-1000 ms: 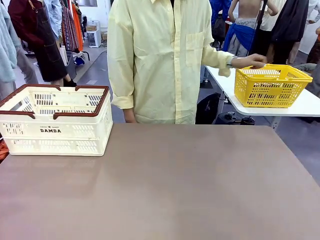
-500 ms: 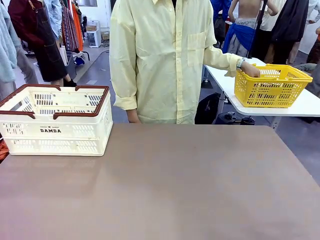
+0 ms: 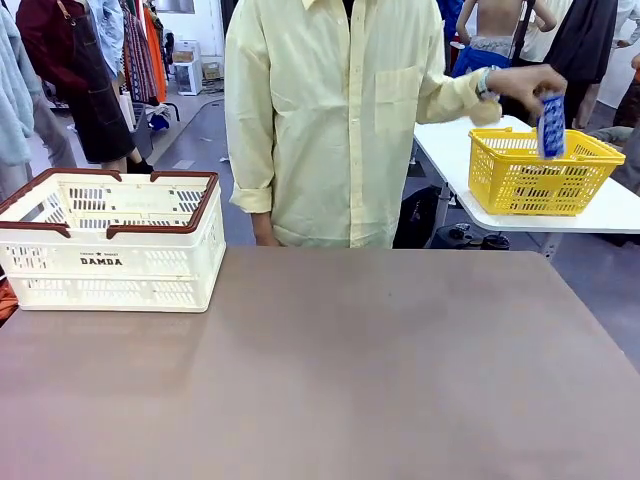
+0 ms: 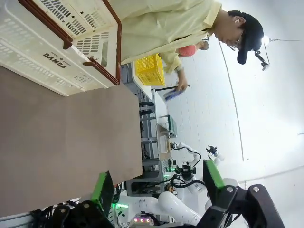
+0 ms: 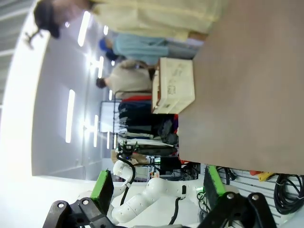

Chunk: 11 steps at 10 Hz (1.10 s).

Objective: Place the drinks into the Shopping basket.
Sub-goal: Pick up one drink and place it into the Shopping basket.

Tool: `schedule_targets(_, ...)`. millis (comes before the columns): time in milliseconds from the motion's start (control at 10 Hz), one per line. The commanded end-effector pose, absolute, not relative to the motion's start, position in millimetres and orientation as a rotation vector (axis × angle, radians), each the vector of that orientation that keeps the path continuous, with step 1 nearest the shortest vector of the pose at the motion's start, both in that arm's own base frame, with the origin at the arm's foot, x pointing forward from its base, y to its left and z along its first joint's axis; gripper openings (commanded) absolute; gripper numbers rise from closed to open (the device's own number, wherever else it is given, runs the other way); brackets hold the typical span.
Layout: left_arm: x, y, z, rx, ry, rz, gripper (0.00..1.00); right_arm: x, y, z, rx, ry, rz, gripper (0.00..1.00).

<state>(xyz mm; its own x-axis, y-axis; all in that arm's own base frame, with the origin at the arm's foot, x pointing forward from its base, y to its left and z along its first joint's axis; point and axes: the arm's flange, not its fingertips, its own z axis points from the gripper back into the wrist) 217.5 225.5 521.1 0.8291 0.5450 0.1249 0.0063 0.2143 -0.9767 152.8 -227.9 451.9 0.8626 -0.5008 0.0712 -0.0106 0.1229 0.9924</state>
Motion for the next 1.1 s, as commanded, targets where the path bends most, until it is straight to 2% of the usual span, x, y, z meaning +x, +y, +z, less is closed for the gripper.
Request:
schedule_targets(0, 219.5, 226.8, 522.3, -1.329, -0.526, 0.377, 1.00, 155.1, -227.4, 455.7, 1.424, -0.467, -0.362, 1.00)
schedule_targets(1000, 219.5, 226.8, 522.3, -1.329, -0.526, 0.377, 1.00, 155.1, -227.4, 455.7, 1.424, -0.467, -0.362, 1.00)
